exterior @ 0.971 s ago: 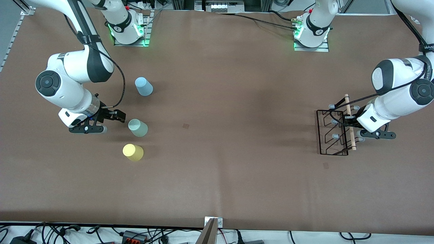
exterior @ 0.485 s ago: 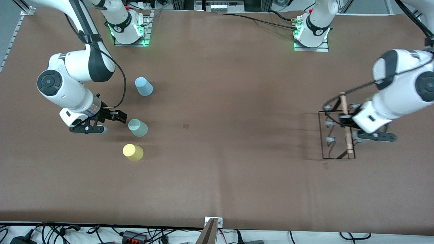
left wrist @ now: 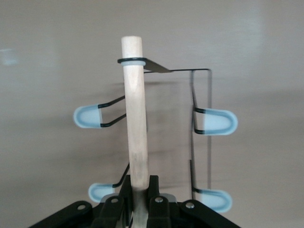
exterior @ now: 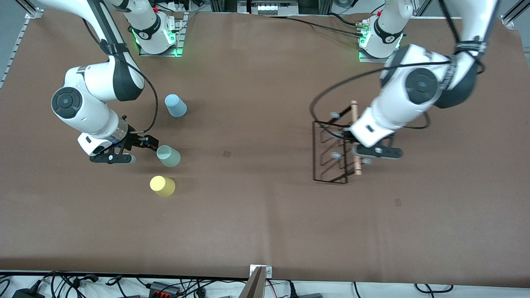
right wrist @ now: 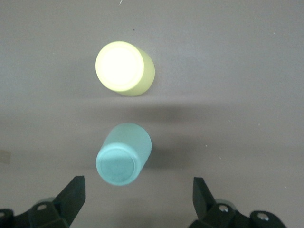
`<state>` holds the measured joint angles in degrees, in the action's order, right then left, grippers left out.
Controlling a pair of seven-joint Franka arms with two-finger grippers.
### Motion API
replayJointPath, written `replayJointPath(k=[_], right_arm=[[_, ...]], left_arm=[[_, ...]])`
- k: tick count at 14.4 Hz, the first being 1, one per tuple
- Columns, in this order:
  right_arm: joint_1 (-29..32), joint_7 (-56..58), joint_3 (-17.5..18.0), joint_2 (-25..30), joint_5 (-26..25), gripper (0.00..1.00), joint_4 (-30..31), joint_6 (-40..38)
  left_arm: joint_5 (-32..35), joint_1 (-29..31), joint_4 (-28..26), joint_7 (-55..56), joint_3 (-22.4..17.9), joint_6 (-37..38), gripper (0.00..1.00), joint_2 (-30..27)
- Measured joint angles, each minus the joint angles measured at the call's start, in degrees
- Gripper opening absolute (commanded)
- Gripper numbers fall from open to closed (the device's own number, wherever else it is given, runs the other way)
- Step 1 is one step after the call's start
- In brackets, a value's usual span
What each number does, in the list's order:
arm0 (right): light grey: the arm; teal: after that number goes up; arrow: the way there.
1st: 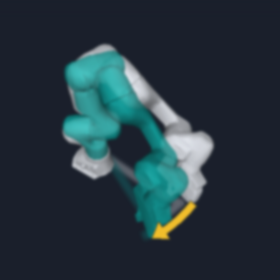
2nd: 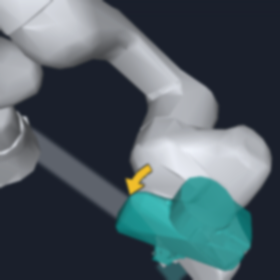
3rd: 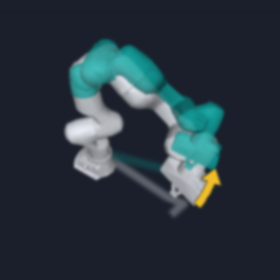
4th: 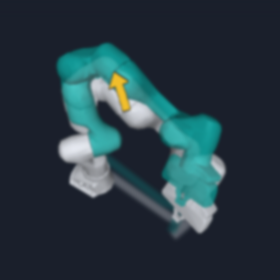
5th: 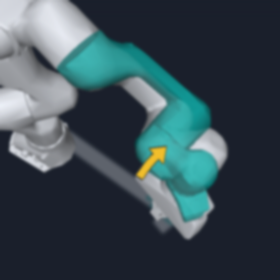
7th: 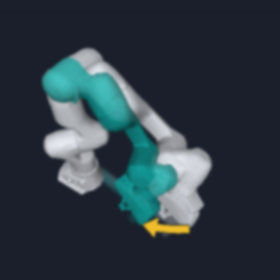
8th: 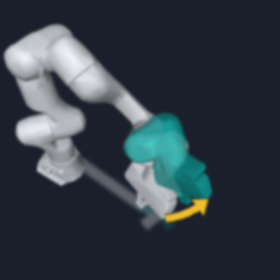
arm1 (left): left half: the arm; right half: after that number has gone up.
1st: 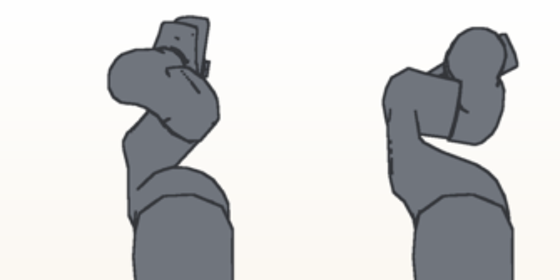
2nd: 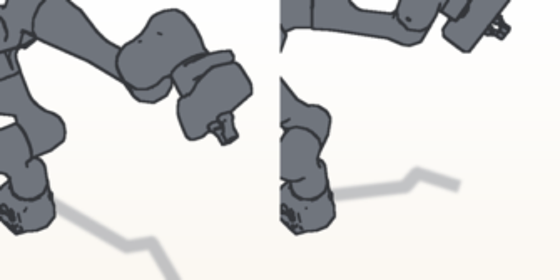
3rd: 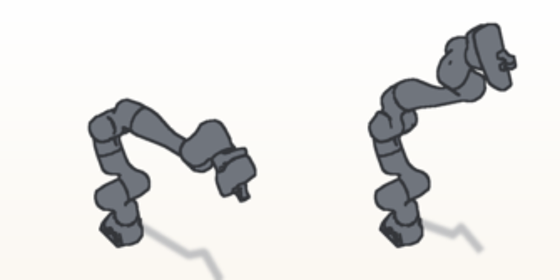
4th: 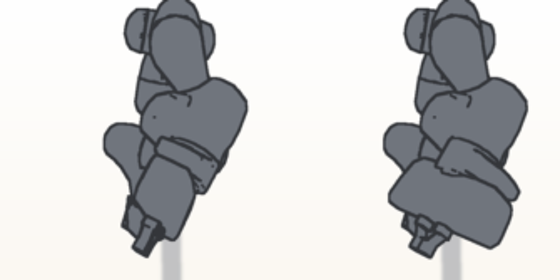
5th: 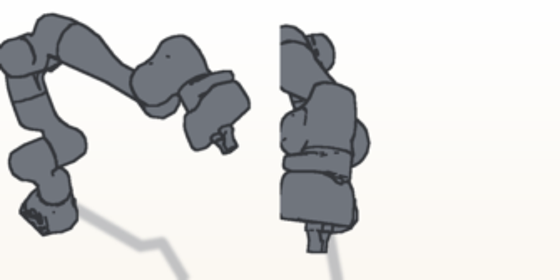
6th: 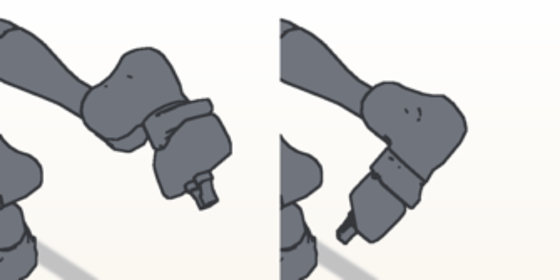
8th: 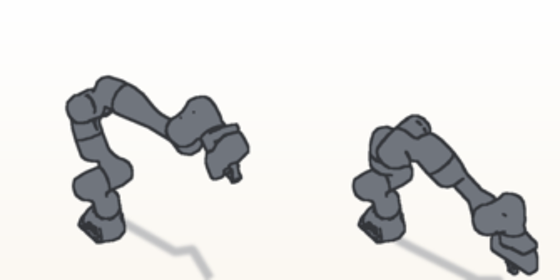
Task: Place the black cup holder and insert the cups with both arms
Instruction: 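Carry the rack to mid-table with the left gripper while the right grasps teal cup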
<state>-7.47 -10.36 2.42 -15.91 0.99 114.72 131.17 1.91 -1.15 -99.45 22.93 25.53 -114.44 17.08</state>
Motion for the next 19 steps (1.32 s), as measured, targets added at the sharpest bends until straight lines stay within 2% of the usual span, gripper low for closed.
replayJointPath(k=[3, 6, 13, 19], right_arm=[[-1.60, -1.70, 0.05, -3.17, 0.00, 1.00, 0.01, 3.88], [-2.88, -2.55, 0.06, -5.47, 0.00, 1.00, 0.03, 7.00], [-2.88, -2.76, -0.15, -7.66, 0.00, 1.00, 2.92, 12.18], [-2.89, -2.76, -0.15, -7.77, 0.00, 1.00, 3.81, 12.29]], left_arm=[[0.01, -6.96, 2.45, 5.76, 0.07, -0.12, 0.09, 2.85], [0.26, -11.03, 3.17, 9.70, 0.05, -2.68, 0.09, 5.14], [6.76, -16.04, 3.78, 18.04, 0.05, -7.25, 0.09, 10.89], [7.23, -17.14, 5.97, 20.62, 0.03, -7.54, 0.09, 12.86]])
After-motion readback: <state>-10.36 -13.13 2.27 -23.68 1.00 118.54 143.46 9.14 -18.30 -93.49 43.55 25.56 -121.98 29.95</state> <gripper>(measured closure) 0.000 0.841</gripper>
